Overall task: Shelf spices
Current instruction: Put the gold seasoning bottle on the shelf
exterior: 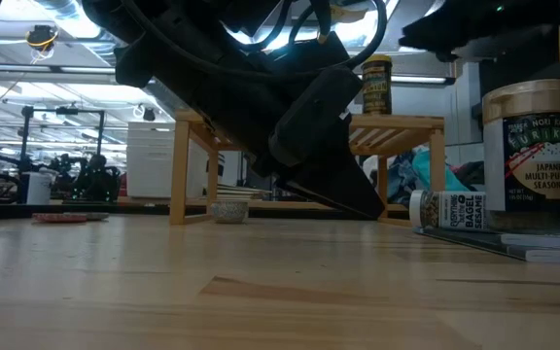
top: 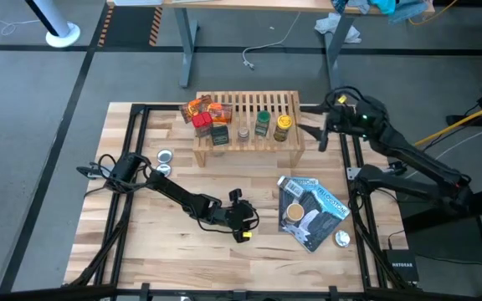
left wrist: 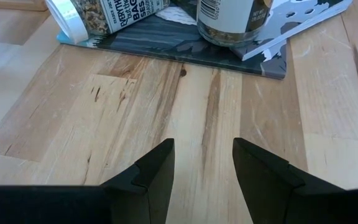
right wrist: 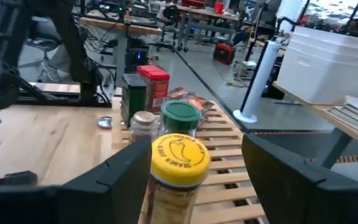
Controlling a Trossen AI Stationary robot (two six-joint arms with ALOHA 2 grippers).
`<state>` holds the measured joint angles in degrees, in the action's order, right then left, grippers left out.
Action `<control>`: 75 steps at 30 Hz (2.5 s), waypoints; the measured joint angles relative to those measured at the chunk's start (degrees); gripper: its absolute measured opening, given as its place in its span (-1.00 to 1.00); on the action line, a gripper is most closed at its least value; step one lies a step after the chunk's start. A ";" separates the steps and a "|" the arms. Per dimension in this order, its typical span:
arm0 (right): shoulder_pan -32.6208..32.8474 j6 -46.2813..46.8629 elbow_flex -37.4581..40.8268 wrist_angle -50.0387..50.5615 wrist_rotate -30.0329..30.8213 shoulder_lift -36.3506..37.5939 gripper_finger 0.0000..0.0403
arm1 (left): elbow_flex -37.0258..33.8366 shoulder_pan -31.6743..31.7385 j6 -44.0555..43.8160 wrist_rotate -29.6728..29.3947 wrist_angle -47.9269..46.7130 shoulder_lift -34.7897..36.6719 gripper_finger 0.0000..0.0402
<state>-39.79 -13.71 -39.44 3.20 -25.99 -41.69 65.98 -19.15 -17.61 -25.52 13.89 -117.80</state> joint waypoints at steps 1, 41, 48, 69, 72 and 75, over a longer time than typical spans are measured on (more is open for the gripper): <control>0.00 0.33 0.00 1.32 -0.09 1.48 0.27 | 0.00 0.01 0.00 0.01 0.00 0.00 -0.22; 0.17 14.53 -8.64 29.79 -14.15 15.16 0.27 | 0.00 1.85 0.07 2.12 2.19 -0.02 -0.22; 0.19 15.86 -14.45 29.78 -17.44 11.99 0.27 | 0.00 1.95 0.23 2.14 2.19 -0.02 -0.22; 36.90 16.52 -14.08 29.97 -0.51 -7.13 0.27 | 0.00 2.00 1.26 2.14 2.16 -0.02 -0.22; 43.58 16.99 -14.08 34.49 8.92 -8.94 0.27 | 0.00 2.00 1.75 2.14 2.01 -0.02 -0.22; 49.83 21.87 -14.03 39.62 19.46 -9.58 0.27 | 0.00 2.00 1.79 2.14 1.92 -0.02 -0.22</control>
<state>10.04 8.15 -53.47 42.82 -6.53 -51.27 65.98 -17.15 -15.81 -23.38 15.81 -117.82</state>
